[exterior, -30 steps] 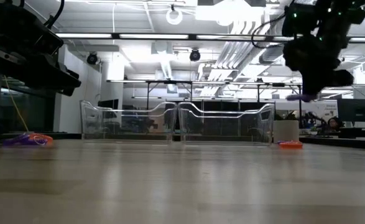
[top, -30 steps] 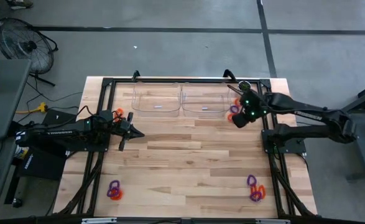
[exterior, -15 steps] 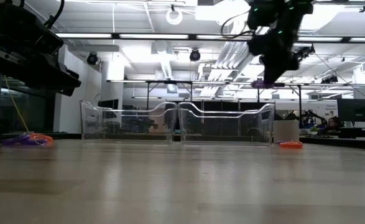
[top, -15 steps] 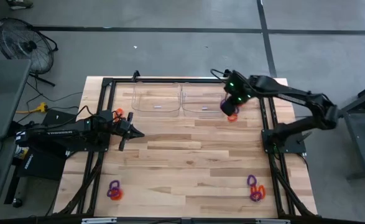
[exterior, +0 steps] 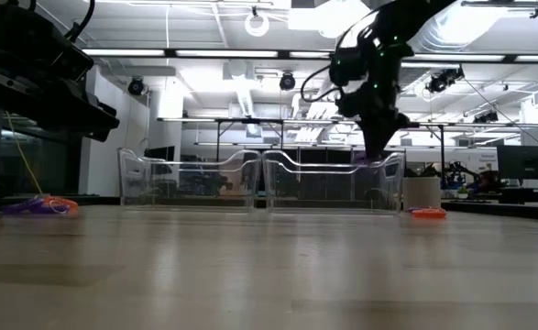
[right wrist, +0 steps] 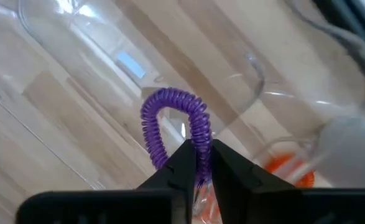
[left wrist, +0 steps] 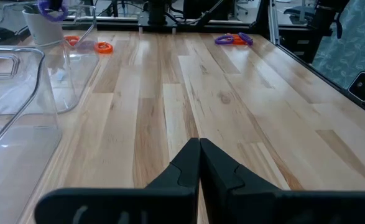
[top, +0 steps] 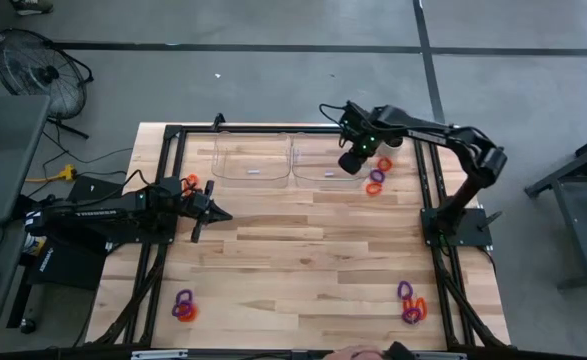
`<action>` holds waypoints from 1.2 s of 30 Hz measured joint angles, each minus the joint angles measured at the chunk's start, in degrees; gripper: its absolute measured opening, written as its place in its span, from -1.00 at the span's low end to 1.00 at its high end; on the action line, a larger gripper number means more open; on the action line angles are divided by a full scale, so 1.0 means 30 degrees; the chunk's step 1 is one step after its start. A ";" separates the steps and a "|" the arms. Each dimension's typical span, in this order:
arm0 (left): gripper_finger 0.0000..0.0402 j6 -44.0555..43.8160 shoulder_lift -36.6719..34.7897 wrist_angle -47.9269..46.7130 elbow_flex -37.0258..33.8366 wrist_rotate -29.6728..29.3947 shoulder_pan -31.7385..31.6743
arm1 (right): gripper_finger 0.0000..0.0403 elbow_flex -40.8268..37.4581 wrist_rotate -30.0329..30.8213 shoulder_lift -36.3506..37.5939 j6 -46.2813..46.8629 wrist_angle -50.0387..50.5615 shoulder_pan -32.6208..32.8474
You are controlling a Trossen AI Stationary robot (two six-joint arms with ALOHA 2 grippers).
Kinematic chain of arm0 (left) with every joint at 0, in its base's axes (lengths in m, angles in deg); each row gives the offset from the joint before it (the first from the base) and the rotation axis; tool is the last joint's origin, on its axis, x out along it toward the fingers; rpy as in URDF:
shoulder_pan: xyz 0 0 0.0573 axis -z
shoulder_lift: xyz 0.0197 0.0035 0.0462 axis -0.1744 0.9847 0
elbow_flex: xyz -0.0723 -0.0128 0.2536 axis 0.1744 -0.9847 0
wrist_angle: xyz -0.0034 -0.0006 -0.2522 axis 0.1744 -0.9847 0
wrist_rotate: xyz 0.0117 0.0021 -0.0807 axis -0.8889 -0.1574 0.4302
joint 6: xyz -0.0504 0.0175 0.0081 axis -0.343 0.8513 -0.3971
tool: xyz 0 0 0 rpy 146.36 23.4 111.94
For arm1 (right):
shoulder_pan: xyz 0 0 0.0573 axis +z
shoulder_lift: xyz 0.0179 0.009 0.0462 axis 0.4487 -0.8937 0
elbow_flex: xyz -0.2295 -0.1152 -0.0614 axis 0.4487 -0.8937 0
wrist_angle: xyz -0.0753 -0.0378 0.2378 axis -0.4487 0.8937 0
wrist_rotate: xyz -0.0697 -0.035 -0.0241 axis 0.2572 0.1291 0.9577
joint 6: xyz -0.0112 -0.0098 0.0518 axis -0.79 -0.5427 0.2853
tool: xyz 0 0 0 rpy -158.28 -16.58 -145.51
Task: Sort spring keychains
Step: Put the violet spring keychain into the right transparent bin, then put the orange spring keychain into the left transparent bin
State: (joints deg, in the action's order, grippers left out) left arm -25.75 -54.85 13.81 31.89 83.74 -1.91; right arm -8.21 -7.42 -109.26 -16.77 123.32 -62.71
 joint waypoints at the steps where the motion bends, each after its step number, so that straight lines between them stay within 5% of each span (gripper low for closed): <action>1: -0.99 0.0005 -0.0006 0.0001 0.0000 0.0000 0.0001 | -0.73 0.0000 -0.0119 -0.0151 -0.0085 -0.0030 0.0000; 8: -0.99 -0.0002 -0.0004 -0.0001 0.0000 0.0000 -0.0005 | -0.31 0.0007 -0.0043 -0.0260 0.0076 -0.0818 -0.0009; 13: -0.99 -0.0001 -0.0006 -0.0003 -0.0004 0.0000 0.0001 | -0.08 0.0007 0.1786 0.0858 0.1638 0.0049 -0.0015; 20: -0.99 0.0000 -0.0006 0.0001 -0.0002 0.0000 -0.0004 | -0.02 -0.0550 0.4287 0.3664 0.5090 0.4298 0.0328; 27: -0.99 0.0004 -0.0006 0.0001 -0.0006 0.0000 -0.0006 | -0.02 -0.5367 0.1519 0.7149 0.8969 0.3294 0.1663; 36: -0.99 -0.0001 -0.0006 0.0001 0.0000 0.0001 -0.0005 | -0.04 -1.0621 -0.0752 0.9341 0.1935 -0.2356 0.3744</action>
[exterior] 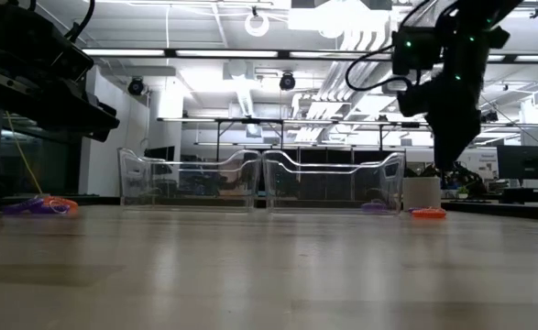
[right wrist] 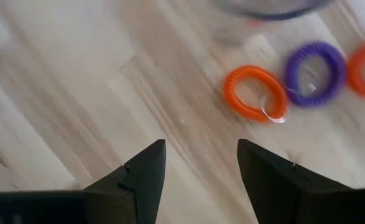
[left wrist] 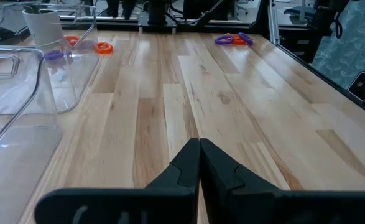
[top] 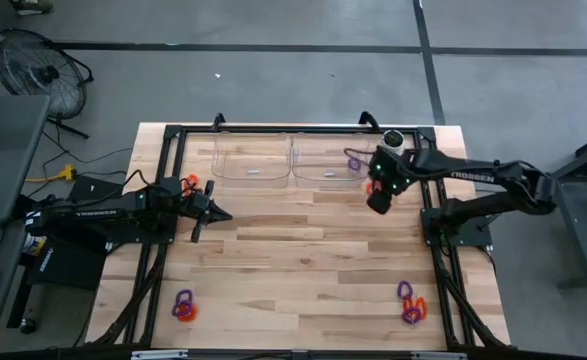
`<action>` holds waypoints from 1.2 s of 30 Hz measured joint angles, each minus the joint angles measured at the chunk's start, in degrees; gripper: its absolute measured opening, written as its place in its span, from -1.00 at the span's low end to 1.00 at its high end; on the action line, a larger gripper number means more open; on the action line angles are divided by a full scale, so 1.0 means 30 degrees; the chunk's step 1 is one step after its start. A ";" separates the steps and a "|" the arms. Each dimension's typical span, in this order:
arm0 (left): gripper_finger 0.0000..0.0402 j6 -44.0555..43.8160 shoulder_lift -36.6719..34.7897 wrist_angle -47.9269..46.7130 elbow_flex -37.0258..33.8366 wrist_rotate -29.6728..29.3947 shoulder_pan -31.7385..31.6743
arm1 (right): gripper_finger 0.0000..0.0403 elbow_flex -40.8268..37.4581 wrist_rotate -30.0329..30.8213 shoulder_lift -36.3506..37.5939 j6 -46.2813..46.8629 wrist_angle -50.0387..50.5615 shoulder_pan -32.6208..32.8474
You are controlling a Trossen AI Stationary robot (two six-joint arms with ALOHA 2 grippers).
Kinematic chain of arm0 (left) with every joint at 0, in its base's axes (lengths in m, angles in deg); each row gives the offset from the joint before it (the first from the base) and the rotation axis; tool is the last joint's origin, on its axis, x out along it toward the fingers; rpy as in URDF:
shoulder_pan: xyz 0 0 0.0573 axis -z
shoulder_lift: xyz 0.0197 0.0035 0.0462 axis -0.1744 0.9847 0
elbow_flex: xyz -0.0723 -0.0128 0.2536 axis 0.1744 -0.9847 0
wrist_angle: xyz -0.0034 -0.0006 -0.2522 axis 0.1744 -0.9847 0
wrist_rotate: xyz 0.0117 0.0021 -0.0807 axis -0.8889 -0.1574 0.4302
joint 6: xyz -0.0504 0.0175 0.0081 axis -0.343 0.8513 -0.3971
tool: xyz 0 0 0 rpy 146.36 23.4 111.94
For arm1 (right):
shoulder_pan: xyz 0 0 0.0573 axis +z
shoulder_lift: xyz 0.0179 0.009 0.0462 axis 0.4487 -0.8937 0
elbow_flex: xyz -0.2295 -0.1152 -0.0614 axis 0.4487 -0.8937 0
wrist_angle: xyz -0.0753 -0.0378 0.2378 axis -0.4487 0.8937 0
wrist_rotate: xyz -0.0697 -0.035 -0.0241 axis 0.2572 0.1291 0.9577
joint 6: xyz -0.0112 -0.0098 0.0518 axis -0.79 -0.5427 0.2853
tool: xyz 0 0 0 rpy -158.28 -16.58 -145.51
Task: Sort spring keychains
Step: Put the orange spring keychain into the left transparent bin
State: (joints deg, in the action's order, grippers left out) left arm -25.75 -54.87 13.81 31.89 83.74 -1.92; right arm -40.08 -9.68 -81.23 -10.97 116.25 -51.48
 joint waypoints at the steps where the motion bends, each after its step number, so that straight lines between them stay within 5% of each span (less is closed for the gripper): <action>1: -0.99 -0.0001 0.0006 0.0000 -0.0001 -0.0001 0.0001 | -0.04 -0.0312 0.0018 0.0013 -0.0927 -0.0368 0.0030; 15: -0.99 0.0006 0.0007 -0.0002 0.0000 -0.0001 0.0001 | -0.03 -0.0002 -0.1566 -0.2545 -0.2272 -0.2758 -0.0823; 25: -0.99 0.0006 0.0000 -0.0007 0.0000 -0.0001 0.0002 | -0.03 0.0021 0.0924 -0.3884 -0.6631 -0.2481 -0.0815; 36: -0.99 -0.0001 0.0003 -0.0003 0.0000 -0.0001 0.0004 | -0.03 0.0021 0.1472 -0.5184 -0.8994 -0.2798 -0.1401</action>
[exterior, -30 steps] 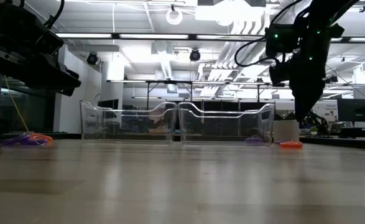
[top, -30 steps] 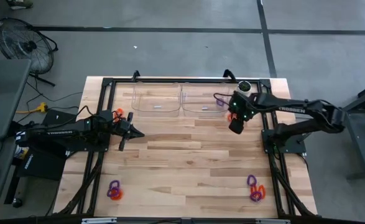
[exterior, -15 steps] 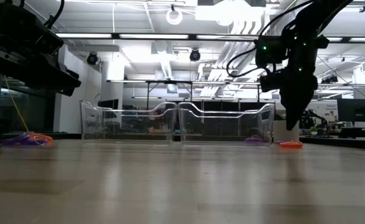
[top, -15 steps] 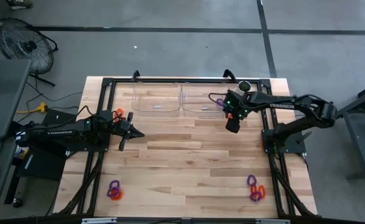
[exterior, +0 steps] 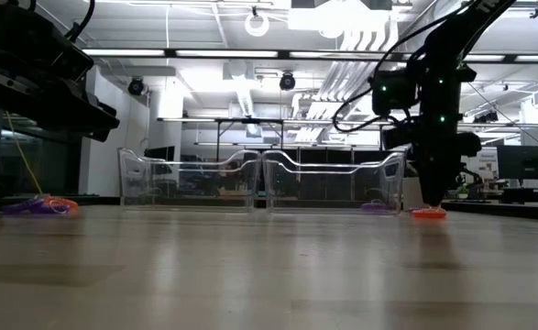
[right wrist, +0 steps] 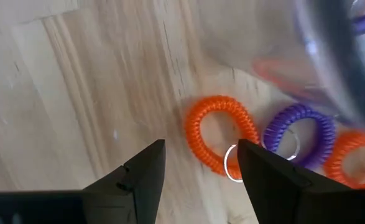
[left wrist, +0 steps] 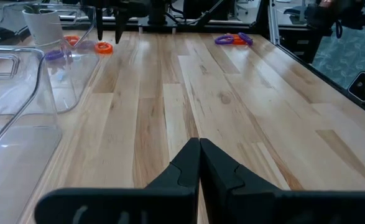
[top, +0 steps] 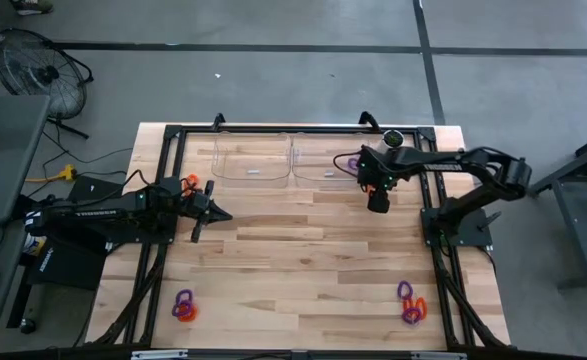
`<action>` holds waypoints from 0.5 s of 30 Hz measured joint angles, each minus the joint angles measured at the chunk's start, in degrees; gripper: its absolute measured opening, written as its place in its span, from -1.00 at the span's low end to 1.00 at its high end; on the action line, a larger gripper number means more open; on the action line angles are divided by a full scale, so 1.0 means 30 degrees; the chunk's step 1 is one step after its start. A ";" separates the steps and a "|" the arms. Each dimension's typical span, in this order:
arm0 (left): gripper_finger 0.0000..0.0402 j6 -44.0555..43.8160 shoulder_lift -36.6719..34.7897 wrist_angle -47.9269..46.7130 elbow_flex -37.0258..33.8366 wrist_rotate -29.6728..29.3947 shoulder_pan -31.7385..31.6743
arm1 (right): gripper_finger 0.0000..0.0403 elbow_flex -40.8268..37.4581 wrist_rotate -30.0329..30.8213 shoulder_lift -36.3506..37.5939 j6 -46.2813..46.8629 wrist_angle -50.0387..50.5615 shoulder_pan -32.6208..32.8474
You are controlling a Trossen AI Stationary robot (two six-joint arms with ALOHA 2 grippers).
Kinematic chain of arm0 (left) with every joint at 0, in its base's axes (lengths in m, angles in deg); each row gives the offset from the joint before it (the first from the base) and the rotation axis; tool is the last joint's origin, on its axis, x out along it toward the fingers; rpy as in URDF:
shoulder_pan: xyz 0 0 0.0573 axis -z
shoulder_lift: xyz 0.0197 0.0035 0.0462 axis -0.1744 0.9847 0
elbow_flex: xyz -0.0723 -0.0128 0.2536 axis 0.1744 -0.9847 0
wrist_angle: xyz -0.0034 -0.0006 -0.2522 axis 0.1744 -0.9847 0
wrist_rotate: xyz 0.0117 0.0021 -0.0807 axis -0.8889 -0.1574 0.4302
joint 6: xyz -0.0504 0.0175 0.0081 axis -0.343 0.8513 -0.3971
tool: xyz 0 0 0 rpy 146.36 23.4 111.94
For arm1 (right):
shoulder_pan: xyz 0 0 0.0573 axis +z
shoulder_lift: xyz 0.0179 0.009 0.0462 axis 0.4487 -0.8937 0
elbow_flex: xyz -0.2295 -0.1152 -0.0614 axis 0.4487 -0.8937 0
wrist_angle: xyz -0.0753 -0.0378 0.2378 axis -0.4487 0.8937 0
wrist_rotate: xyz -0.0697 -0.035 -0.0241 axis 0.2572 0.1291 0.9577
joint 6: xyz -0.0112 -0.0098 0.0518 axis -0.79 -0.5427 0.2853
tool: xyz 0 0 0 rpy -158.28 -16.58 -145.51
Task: Sort spring keychains
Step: Put the orange spring keychain into the left transparent bin
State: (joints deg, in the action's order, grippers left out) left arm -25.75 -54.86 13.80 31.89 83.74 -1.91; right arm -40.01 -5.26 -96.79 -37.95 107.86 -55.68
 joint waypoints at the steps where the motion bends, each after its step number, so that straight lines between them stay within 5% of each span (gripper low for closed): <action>1: -0.99 0.0007 0.0001 0.0000 0.0000 0.0003 0.0002 | -0.03 0.0000 -0.0149 -0.0140 -0.0003 0.0002 -0.0012; 15: -0.99 0.0006 -0.0003 0.0003 -0.0006 0.0000 0.0002 | -0.03 0.0073 -0.1538 -0.1630 0.0201 -0.0711 -0.0580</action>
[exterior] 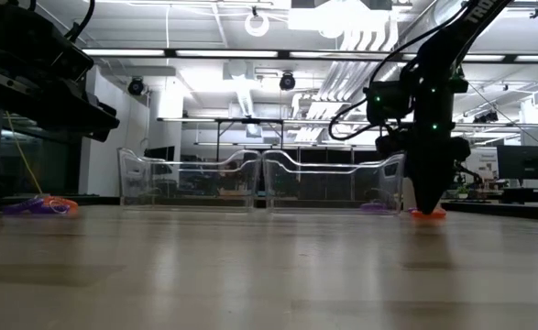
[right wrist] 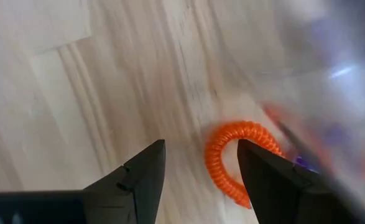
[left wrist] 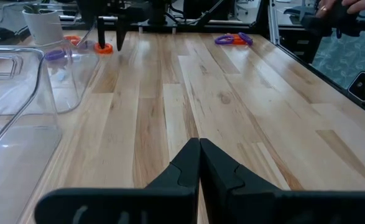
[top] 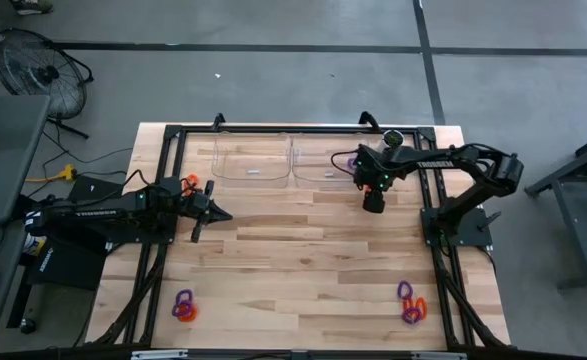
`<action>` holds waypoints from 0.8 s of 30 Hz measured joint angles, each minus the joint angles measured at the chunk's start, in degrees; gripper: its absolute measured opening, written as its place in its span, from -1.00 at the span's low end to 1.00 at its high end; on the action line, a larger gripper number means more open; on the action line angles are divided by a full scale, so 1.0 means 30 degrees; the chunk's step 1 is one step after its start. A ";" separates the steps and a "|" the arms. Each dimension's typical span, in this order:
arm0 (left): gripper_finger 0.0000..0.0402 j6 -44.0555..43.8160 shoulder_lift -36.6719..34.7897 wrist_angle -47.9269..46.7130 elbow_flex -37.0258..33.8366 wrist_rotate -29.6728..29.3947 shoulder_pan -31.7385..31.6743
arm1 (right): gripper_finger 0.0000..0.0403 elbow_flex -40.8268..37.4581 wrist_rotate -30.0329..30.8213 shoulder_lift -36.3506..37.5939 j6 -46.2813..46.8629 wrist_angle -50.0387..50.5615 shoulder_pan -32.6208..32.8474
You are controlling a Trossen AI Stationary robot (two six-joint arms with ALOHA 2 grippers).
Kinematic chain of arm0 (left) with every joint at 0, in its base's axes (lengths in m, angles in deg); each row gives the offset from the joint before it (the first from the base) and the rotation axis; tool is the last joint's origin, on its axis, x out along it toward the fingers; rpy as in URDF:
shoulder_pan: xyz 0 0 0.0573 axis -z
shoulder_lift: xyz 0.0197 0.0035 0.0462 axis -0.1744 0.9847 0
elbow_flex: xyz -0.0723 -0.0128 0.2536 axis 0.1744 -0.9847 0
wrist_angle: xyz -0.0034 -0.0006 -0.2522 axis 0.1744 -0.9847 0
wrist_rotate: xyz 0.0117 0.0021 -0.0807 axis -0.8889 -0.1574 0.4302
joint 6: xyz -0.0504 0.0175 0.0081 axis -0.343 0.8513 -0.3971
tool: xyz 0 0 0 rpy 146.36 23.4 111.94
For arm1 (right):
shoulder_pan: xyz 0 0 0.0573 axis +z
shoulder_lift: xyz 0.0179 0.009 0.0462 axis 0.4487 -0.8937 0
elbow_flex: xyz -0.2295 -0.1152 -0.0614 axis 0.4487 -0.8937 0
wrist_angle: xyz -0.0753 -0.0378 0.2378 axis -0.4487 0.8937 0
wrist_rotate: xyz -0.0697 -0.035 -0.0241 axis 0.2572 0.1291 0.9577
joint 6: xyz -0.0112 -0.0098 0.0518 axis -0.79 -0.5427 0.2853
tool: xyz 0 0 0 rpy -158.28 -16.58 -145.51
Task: Sort spring keychains
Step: Put the orange spring keychain into the left transparent bin
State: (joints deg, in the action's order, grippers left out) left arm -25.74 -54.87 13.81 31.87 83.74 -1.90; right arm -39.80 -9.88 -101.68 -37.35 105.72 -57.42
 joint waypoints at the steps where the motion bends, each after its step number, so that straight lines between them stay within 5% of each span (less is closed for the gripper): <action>1: -0.99 -0.0003 0.0007 -0.0005 0.0006 0.0005 0.0000 | -0.03 0.0000 -0.0130 -0.0087 0.0210 0.0000 -0.0018; 18: -0.99 -0.0001 0.0007 -0.0005 0.0006 0.0000 -0.0006 | -0.03 -0.0138 0.0591 0.1429 0.1691 0.0292 -0.0255; 24: -0.99 0.0001 0.0000 0.0000 0.0002 0.0000 -0.0001 | -0.03 -0.0115 0.0459 0.2959 0.5752 0.1499 -0.0233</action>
State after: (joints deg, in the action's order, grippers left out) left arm -25.73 -54.87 13.81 31.88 83.74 -1.90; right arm -40.14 -8.50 -92.80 -20.09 110.22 -58.12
